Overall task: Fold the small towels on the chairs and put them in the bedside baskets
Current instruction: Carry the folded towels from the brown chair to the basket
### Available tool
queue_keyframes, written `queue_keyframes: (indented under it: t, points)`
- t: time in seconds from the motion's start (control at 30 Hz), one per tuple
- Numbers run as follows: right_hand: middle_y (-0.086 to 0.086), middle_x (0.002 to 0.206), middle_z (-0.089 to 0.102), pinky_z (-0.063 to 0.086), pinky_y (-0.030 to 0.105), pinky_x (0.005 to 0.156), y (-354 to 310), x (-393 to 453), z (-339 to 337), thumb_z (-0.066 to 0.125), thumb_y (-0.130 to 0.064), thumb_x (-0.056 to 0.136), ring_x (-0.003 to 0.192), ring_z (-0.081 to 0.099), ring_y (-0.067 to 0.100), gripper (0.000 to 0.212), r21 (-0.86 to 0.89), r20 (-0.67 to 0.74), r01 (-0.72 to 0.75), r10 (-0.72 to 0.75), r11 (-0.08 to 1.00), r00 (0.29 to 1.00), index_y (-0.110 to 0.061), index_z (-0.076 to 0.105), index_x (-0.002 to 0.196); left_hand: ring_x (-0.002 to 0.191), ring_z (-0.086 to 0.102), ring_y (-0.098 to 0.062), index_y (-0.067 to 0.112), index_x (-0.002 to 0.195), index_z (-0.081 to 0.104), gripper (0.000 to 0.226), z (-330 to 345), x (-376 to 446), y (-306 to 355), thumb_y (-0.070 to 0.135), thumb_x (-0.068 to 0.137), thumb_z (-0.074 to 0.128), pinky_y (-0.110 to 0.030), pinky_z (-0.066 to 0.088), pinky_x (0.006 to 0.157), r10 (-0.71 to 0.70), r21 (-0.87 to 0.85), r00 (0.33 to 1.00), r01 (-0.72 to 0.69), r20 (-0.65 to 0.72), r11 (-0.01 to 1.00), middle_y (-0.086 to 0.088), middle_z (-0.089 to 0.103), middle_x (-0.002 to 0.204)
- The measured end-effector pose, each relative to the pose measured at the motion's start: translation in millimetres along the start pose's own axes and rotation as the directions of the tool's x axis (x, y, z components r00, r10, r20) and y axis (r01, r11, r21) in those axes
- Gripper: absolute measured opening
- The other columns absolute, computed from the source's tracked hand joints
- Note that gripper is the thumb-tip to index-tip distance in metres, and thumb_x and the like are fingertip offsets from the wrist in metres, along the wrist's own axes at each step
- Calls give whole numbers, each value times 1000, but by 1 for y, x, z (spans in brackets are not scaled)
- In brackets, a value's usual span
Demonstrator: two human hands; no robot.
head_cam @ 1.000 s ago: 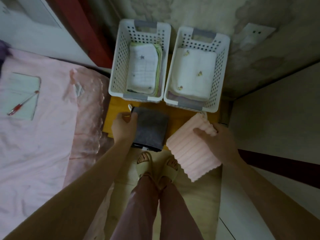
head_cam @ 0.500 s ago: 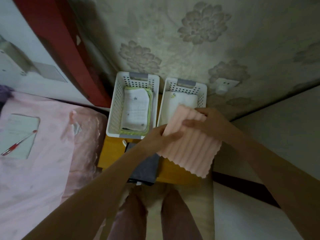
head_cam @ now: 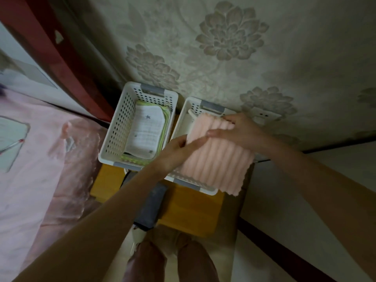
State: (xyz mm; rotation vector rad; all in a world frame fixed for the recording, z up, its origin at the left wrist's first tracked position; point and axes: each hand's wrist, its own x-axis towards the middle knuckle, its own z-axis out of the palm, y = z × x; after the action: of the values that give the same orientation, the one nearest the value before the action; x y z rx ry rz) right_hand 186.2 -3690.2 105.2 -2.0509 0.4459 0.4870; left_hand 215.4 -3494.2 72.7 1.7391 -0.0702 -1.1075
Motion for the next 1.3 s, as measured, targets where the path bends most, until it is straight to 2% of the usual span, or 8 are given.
queue_keyframes:
  t: [0.27, 0.43, 0.53, 0.73, 0.83, 0.97, 1.13, 1.3]
  points:
    - [-10, 106, 60, 41, 24, 76, 29, 48, -5, 61, -38, 92, 100, 58, 11, 32, -100, 130, 56, -43, 993, 991, -24, 59, 120, 100, 60, -14, 10, 122, 53, 38, 14, 29, -21, 39, 99, 48, -22, 47, 75, 200, 168, 917, -149, -346, 974, 1, 63, 111]
    - [-4, 106, 56, 42, 29, 80, 42, 87, 8, 58, -28, 95, 99, 56, 15, 25, -249, 114, 123, -98, 961, 989, -21, 55, 119, 85, 61, -25, 7, 110, 50, 36, 16, 65, -43, 41, 101, 42, -36, 50, 70, 185, 265, 881, -71, -436, 962, -6, 60, 90]
    - [-1, 110, 58, 43, 29, 78, 54, 100, 25, 53, -25, 98, 97, 57, 16, 30, -318, 98, 132, -106, 939, 990, -13, 54, 125, 93, 62, -35, 4, 120, 48, 44, 19, 83, -56, 43, 102, 38, -44, 51, 80, 181, 350, 869, -9, -461, 937, -17, 64, 101]
    - [11, 126, 59, 38, 27, 89, 78, 110, 38, 46, -19, 101, 114, 55, 26, 30, -526, 54, 177, -175, 832, 983, -7, 53, 128, 111, 57, -37, 3, 135, 37, 45, 26, 106, -62, 35, 104, 30, -47, 48, 92, 247, 510, 877, -3, -411, 860, -22, 56, 125]
    - [11, 119, 62, 45, 38, 94, 83, 106, 40, 47, -18, 99, 109, 58, 28, 27, -636, -58, 197, -301, 746, 952, -9, 57, 123, 140, 31, -32, 5, 152, 17, 52, 28, 110, -61, 27, 105, 26, -42, 28, 113, 272, 595, 897, -13, -348, 804, -17, 25, 156]
    - [17, 118, 63, 34, 43, 108, 92, 67, 59, 51, -15, 93, 116, 56, 34, 29, -747, -215, 161, -463, 645, 860, -2, 60, 118, 145, 21, -37, -3, 149, 23, 57, 26, 98, -68, 18, 97, 24, -47, 18, 120, 577, 724, 781, -254, -238, 642, -23, 21, 156]
    - [27, 158, 11, 5, 53, 120, 96, 37, 105, 23, -21, 101, 148, -1, 41, 51, -821, -66, 50, -181, 568, 981, 1, 30, 147, 147, 13, -34, -4, 148, 25, 51, 27, 121, -73, 15, 100, 28, -41, 11, 121, 677, 721, 727, -408, -115, 560, -21, 18, 157]
    - [16, 160, -14, -9, 43, 121, 91, 57, 143, 17, -24, 101, 148, -14, 28, 61, -527, -401, -218, -14, 821, 916, -2, -10, 151, 147, -6, -24, 6, 150, 6, 53, 16, 144, -99, 24, 102, 19, -22, -13, 118, 650, 805, 759, -353, -52, 476, -10, -3, 157]
